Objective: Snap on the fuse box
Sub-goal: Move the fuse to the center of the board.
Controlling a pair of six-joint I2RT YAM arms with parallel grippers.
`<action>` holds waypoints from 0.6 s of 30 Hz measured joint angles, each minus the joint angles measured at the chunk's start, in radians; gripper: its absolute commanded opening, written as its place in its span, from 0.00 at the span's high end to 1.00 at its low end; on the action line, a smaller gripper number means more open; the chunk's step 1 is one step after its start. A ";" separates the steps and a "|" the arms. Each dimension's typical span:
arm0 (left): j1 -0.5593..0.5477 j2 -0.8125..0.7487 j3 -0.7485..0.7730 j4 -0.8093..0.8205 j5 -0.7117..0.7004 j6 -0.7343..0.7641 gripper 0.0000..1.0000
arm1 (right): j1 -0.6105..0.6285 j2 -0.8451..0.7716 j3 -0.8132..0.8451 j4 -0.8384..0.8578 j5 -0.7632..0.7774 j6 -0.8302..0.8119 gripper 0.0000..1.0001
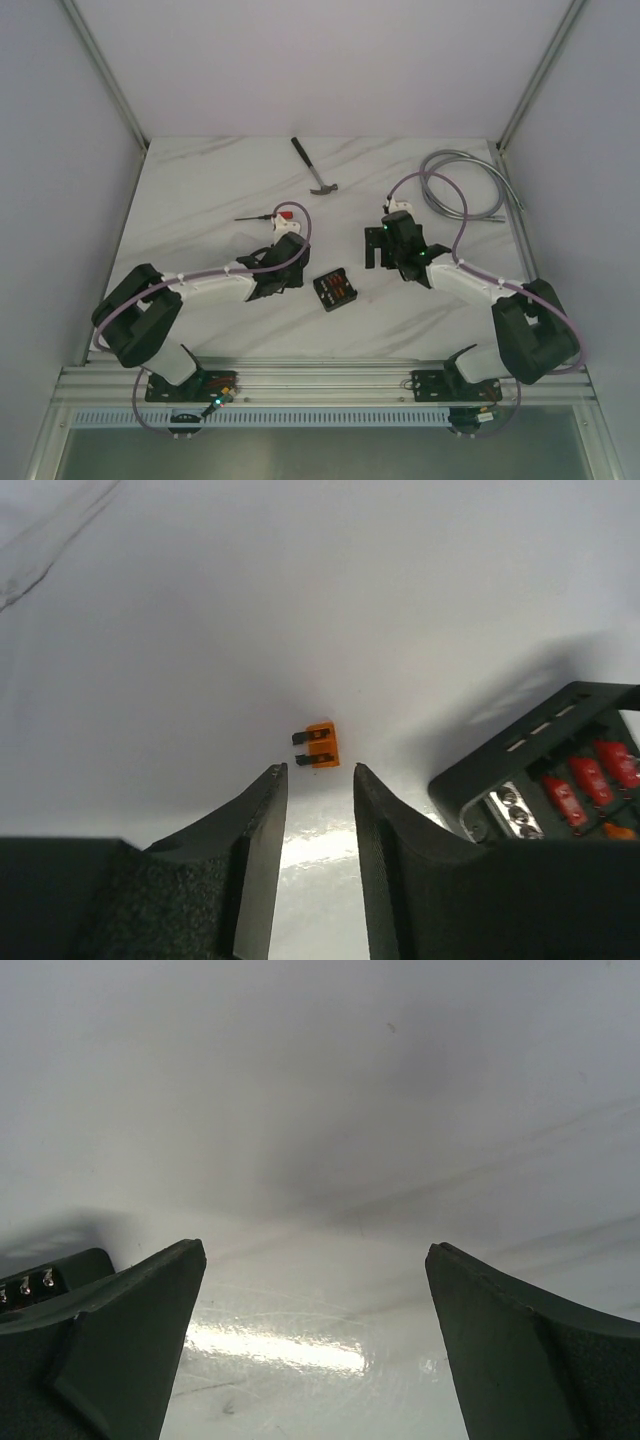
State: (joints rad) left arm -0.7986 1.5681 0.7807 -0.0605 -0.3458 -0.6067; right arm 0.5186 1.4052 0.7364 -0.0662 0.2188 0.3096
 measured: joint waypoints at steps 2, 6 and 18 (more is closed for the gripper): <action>0.000 -0.021 0.000 -0.002 0.005 -0.010 0.51 | 0.000 0.000 -0.005 0.004 -0.006 0.000 0.00; 0.000 -0.035 0.011 -0.003 0.036 0.006 0.41 | 0.000 0.000 -0.011 0.007 -0.021 -0.003 0.00; 0.092 -0.085 0.007 0.035 0.167 0.419 0.48 | 0.000 -0.023 -0.043 0.048 -0.081 -0.026 0.00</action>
State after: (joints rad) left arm -0.7067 1.4826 0.7876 -0.0257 -0.1787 -0.1879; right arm 0.5186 1.3819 0.6933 -0.0181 0.1375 0.2832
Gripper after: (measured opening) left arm 0.568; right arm 0.998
